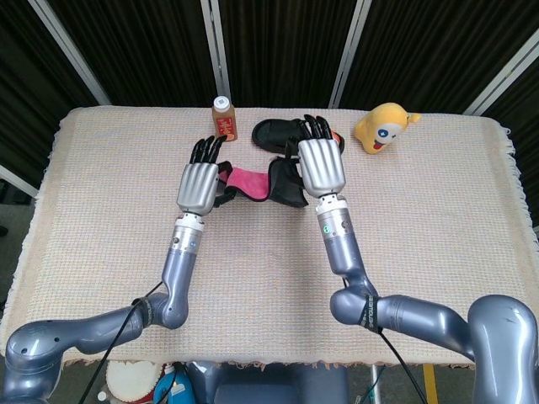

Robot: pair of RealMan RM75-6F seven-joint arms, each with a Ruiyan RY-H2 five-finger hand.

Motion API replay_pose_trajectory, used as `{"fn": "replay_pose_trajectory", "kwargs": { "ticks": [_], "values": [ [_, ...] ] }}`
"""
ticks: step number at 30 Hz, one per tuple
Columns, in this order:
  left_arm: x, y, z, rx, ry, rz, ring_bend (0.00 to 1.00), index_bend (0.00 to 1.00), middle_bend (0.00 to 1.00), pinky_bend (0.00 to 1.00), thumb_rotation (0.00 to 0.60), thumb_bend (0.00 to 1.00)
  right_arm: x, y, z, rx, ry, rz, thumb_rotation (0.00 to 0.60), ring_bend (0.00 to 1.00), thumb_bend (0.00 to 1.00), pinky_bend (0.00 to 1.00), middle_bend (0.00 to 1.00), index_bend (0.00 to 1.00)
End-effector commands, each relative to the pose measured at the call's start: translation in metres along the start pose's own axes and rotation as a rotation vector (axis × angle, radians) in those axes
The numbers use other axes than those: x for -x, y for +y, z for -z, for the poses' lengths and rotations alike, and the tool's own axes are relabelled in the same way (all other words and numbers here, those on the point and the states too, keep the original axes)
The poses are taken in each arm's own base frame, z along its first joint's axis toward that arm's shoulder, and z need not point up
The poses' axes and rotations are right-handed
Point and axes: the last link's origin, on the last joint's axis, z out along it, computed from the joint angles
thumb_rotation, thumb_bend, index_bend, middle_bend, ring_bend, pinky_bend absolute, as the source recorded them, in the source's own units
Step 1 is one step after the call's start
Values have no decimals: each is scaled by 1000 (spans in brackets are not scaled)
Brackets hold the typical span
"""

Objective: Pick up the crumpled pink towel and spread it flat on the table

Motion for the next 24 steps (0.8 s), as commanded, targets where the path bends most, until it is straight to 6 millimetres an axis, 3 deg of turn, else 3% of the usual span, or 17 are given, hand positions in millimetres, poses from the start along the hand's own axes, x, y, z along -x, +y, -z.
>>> {"fn": "replay_pose_trajectory", "kwargs": {
  "ticks": [1,13,24],
  "values": [
    [2,-11,28,-1,-40,16,0,610,63,0,600,545,-1,0,26,-28,-21,30,600,123,567,112,231,646],
    [8,-26,86,2,-142,36,0,611,65,0,600,545,12,-4,87,-60,-126,79,600,123,566,112,231,646],
    [17,-27,118,33,-197,17,0,612,67,0,600,545,28,11,117,-43,-165,98,600,123,566,112,231,646]
  ]
}}
